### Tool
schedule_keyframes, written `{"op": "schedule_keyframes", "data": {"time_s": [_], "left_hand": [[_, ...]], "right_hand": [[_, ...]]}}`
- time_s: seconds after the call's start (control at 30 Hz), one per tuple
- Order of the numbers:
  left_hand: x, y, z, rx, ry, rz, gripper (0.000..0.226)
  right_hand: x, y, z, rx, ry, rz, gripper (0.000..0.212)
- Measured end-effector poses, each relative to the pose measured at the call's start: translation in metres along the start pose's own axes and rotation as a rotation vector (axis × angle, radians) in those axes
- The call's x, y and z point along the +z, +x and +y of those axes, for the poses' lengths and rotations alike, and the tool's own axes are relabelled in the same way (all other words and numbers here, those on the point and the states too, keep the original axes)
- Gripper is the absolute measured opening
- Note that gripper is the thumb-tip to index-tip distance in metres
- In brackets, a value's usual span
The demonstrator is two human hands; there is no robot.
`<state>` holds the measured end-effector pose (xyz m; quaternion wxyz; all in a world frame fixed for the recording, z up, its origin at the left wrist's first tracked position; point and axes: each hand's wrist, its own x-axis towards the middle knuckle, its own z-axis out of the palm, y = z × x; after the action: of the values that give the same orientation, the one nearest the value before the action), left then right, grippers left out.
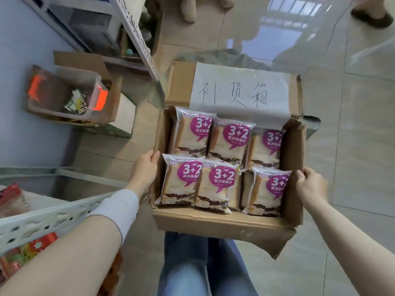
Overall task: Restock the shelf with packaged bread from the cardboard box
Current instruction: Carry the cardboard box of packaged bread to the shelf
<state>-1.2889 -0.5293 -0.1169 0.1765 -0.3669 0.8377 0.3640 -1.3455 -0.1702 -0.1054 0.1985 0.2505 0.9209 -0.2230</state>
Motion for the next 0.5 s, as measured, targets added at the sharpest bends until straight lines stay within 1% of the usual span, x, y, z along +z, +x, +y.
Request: {"op": "schedule_keyframes", "data": {"time_s": [0.1,0.23,0.37,0.5], "left_hand": [[0.022,0.045,-0.008,-0.010,-0.014,-0.044,0.033],[0.039,0.081,-0.009,0.012,-0.017,-0.077,0.030],[0.046,0.102,-0.005,0.045,0.015,-0.093,0.029],[0.050,0.104,-0.006,0.047,0.019,-0.100,0.030]], "right_hand": [[0.030,0.027,-0.001,0.035,-0.023,0.016,0.029],[0.051,0.050,-0.001,0.050,-0.081,0.009,0.029],[0.061,0.068,-0.003,0.078,-0.097,0.004,0.030],[0.068,0.080,0.000,0.093,-0.079,0.020,0.031]]}}
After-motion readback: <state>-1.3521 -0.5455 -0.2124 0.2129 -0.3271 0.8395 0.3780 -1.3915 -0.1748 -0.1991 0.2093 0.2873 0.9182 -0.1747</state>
